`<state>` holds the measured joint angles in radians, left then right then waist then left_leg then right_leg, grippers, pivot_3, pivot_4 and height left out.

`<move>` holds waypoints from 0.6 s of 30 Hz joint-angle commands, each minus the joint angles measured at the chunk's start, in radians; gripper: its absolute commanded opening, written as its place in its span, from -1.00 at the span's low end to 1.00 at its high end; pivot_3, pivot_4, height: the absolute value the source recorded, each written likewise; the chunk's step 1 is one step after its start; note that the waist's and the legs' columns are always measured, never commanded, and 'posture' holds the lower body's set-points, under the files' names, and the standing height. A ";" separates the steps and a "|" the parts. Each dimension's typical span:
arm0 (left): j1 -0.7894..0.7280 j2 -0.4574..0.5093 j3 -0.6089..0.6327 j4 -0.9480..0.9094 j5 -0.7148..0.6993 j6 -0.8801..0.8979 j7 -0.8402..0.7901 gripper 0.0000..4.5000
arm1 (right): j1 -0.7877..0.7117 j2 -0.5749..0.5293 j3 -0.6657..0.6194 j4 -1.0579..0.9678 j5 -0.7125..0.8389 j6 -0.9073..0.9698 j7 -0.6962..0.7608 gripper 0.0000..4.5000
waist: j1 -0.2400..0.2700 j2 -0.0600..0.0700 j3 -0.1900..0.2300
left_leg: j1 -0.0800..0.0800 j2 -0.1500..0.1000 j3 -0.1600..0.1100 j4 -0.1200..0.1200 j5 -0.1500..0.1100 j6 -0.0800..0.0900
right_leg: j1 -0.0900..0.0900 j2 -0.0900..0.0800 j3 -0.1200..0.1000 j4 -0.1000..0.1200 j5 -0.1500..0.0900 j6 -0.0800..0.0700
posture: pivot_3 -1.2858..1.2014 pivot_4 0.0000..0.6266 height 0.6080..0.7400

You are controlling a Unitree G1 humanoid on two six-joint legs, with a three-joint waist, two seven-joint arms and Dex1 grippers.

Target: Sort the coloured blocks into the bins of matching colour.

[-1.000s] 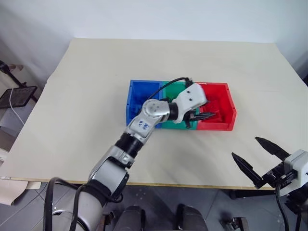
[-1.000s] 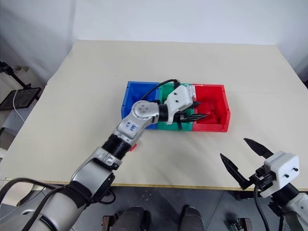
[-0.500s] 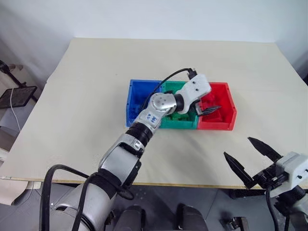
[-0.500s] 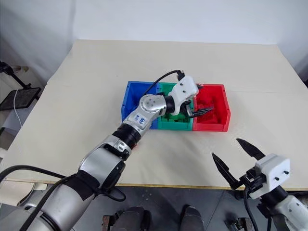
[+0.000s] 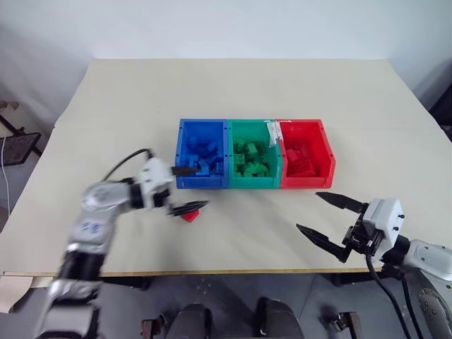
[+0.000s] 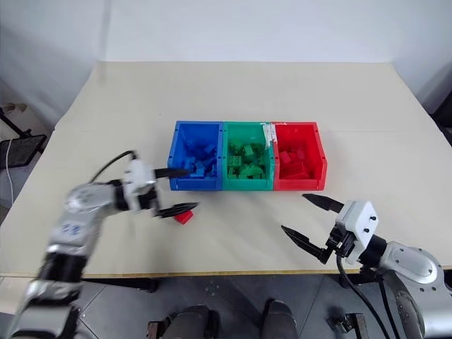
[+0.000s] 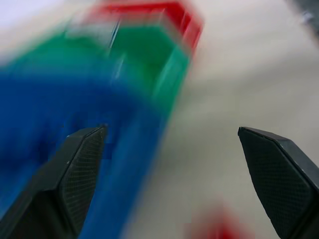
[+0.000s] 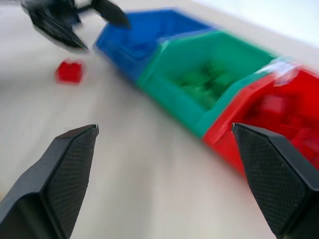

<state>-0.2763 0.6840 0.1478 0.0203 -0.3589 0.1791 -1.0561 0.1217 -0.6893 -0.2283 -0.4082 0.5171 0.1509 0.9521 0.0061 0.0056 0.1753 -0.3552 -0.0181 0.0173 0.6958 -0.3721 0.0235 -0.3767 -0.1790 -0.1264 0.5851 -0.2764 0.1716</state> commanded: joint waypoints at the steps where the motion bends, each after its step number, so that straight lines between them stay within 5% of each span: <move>1: 0.102 0.071 0.134 -0.055 -0.034 0.027 0.024 0.99 | -0.066 -0.005 0.039 0.033 -0.001 -0.046 0.062 1.00 | 0.014 0.001 0.000 | 0.000 0.000 -0.002 0.001 0.000 0.000 | 0.001 -0.001 0.000 0.000 0.000 0.000 | 0.03 -0.52 1.00; 5: 0.215 0.133 0.225 -0.029 -0.016 -0.034 0.025 0.99 | -0.126 -0.003 0.093 0.078 -0.016 -0.076 0.116 1.00 | 0.025 0.000 0.001 | -0.001 -0.001 -0.004 0.002 0.000 0.000 | 0.002 -0.001 -0.001 0.000 0.000 0.000 | 0.03 -0.52 1.00; 12: 0.324 0.130 0.207 -0.119 0.011 -0.060 0.033 0.99 | -0.143 -0.044 0.122 0.126 -0.050 -0.141 0.219 1.00 | 0.017 0.001 0.001 | -0.001 -0.002 -0.004 0.001 -0.001 -0.001 | 0.002 -0.001 -0.002 0.000 0.000 0.000 | 0.03 -0.52 1.00; 18: 0.322 0.092 0.133 -0.387 -0.074 0.216 0.172 0.99 | -0.096 -0.071 0.060 0.122 -0.030 -0.134 0.224 1.00 | 0.022 0.001 0.001 | -0.001 -0.001 -0.004 0.001 -0.001 -0.001 | 0.002 -0.001 -0.001 0.000 0.000 0.000 | 0.03 -0.52 1.00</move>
<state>0.0480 0.7841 0.3015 -0.2820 -0.4034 0.3394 -0.9154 0.0150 -0.7444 -0.1309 -0.2665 0.4655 0.0294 1.1729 0.0284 0.0063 0.1759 -0.3560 -0.0191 0.0125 0.6971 -0.3730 0.0222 -0.3747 -0.1807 -0.1276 0.5857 -0.2764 0.1716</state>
